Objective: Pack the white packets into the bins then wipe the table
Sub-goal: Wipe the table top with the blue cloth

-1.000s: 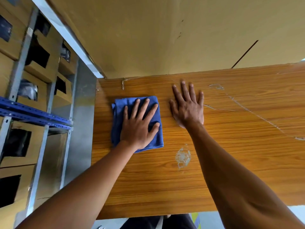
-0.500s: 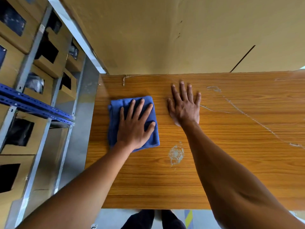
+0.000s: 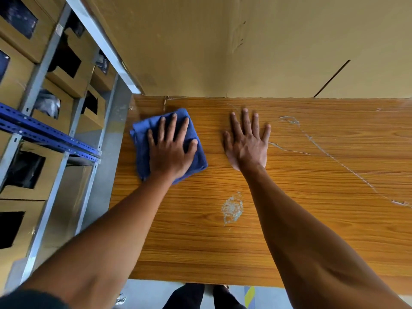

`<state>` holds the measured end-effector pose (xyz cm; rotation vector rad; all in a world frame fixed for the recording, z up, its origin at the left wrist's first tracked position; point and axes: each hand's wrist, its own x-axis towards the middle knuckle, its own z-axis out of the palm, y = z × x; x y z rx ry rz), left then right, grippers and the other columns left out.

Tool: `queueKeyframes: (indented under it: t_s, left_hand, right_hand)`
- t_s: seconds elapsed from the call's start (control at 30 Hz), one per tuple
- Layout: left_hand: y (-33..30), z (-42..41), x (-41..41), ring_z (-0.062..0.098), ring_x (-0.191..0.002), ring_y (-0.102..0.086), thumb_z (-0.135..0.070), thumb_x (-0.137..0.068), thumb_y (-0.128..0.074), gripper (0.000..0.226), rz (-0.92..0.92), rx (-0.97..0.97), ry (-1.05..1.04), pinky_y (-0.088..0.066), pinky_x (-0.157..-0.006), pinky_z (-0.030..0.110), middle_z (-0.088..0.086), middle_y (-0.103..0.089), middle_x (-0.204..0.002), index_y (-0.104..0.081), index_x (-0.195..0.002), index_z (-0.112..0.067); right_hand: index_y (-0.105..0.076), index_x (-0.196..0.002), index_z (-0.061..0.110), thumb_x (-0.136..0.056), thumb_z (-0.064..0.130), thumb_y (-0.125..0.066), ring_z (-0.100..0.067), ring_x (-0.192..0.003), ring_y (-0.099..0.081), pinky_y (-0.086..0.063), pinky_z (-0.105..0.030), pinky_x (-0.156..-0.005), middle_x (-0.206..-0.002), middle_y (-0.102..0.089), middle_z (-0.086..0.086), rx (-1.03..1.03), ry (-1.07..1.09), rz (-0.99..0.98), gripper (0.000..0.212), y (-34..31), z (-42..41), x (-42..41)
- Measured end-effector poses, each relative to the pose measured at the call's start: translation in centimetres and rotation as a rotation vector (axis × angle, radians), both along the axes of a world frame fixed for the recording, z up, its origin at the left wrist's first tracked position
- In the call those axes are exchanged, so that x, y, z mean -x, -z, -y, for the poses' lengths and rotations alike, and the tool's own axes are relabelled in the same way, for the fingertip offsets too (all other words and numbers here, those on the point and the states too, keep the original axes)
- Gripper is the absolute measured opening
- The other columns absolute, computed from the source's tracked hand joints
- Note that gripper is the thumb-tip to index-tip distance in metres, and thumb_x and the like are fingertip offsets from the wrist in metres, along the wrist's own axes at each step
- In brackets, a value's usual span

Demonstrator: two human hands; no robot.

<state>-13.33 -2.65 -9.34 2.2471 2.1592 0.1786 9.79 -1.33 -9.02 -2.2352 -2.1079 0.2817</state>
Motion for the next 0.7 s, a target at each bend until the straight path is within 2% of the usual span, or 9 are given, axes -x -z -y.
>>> queueKeyframes:
  t_s: [0.13,0.23,0.37,0.47,0.57,0.7]
  left_hand:
    - [-0.2,2.1,-0.1,0.03,-0.163,-0.009,-0.069,-0.102,-0.032,0.074,0.004,0.06,-0.053,-0.013,-0.125,0.069,-0.001,-0.013,-0.177,-0.017,-0.168,-0.038]
    - [-0.4,-2.5,0.4,0.032,-0.163,-0.009,-0.071,-0.101,-0.03,0.075,0.049,0.046,-0.131,-0.011,-0.124,0.072,0.0,-0.013,-0.177,-0.019,-0.168,-0.038]
    - [-0.2,-7.4,0.7,0.031,-0.163,-0.001,-0.073,-0.1,-0.023,0.078,0.061,0.109,-0.217,-0.004,-0.125,0.07,0.0,-0.004,-0.178,-0.012,-0.169,-0.037]
    - [0.2,-2.6,-0.1,0.034,-0.162,-0.011,-0.071,-0.102,-0.031,0.076,0.03,0.018,-0.145,-0.013,-0.124,0.071,0.002,-0.015,-0.177,-0.021,-0.168,-0.034]
    - [0.1,3.6,-1.3,0.031,-0.163,-0.01,-0.069,-0.102,-0.033,0.076,-0.001,0.023,-0.069,-0.013,-0.125,0.067,0.001,-0.013,-0.177,-0.019,-0.168,-0.036]
    - [-0.2,2.3,-1.2,0.031,-0.163,-0.01,-0.07,-0.101,-0.032,0.075,0.019,0.054,-0.087,-0.013,-0.124,0.07,-0.001,-0.014,-0.177,-0.019,-0.168,-0.039]
  right_hand:
    - [0.01,-0.167,0.036,-0.105,0.065,0.0,-0.027,-0.161,0.016,0.0,-0.064,-0.126,-0.175,0.018,0.002,0.006,0.002,-0.014,0.069,-0.3,0.0,-0.1]
    - [0.011,-0.166,0.036,-0.105,0.065,0.001,-0.027,-0.161,0.017,0.001,-0.064,-0.127,-0.174,0.02,0.002,0.006,-0.003,-0.016,0.069,-0.3,-0.2,-0.1]
    - [0.009,-0.167,0.036,-0.106,0.064,-0.002,-0.027,-0.161,0.015,0.002,-0.064,-0.127,-0.174,0.019,0.002,-0.008,-0.002,0.003,0.068,-0.1,-0.5,-0.1]
    - [0.007,-0.167,0.036,-0.105,0.064,-0.001,-0.027,-0.162,0.014,0.001,-0.064,-0.126,-0.175,0.017,0.002,0.003,-0.001,0.011,0.068,-0.1,-0.2,-0.1]
    - [0.004,-0.168,0.036,-0.106,0.064,-0.002,-0.027,-0.162,0.012,0.001,-0.064,-0.127,-0.176,0.014,0.002,-0.004,0.005,0.01,0.068,-0.3,-0.2,0.0]
    - [0.005,-0.168,0.035,-0.106,0.063,-0.003,-0.027,-0.162,0.012,0.0,-0.064,-0.127,-0.176,0.015,0.002,0.001,0.007,0.019,0.068,-0.4,-0.3,0.2]
